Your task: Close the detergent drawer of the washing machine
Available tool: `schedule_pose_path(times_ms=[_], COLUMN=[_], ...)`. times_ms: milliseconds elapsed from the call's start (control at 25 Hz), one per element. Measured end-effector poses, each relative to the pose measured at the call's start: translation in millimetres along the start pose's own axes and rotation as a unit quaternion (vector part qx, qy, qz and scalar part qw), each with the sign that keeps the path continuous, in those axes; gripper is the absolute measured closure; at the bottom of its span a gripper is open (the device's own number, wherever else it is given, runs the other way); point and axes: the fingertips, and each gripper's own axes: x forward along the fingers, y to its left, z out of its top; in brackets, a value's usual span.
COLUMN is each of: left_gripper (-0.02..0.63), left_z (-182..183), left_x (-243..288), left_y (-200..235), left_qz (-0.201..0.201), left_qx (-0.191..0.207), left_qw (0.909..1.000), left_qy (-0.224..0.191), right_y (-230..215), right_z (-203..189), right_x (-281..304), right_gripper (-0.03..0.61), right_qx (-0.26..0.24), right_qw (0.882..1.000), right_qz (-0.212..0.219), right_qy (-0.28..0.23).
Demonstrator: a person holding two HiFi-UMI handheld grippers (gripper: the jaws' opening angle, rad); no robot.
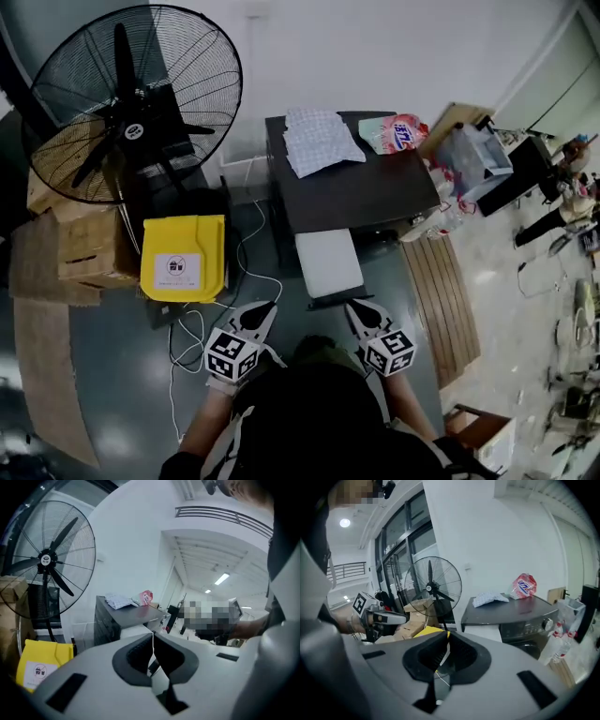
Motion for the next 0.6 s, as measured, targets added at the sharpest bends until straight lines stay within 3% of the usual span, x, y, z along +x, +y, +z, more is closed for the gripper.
schedule_pose_path(times_ms=[280,600], left_gripper=[0.601,0.6], left_z=[-28.8,-63.9], left_x=[29.0,66.3], left_y=[-9.0,-16.8], left_qz=[-0.064,-0.086], left_qx=[0.03,0.037], left_qw=[0.996,0.9889], left_qy=[0.055,0.116], right_y=[-8.0,-45.0], right_z=[-39.0,-79.6], right_x=[-17.8,-20.3], right_gripper=[0.549,0.549], right_qx=[0.033,0.054], right_qw=[0.997,0.994], right_qz=[-0.064,-0.089], right_qy=[0.017,0.046])
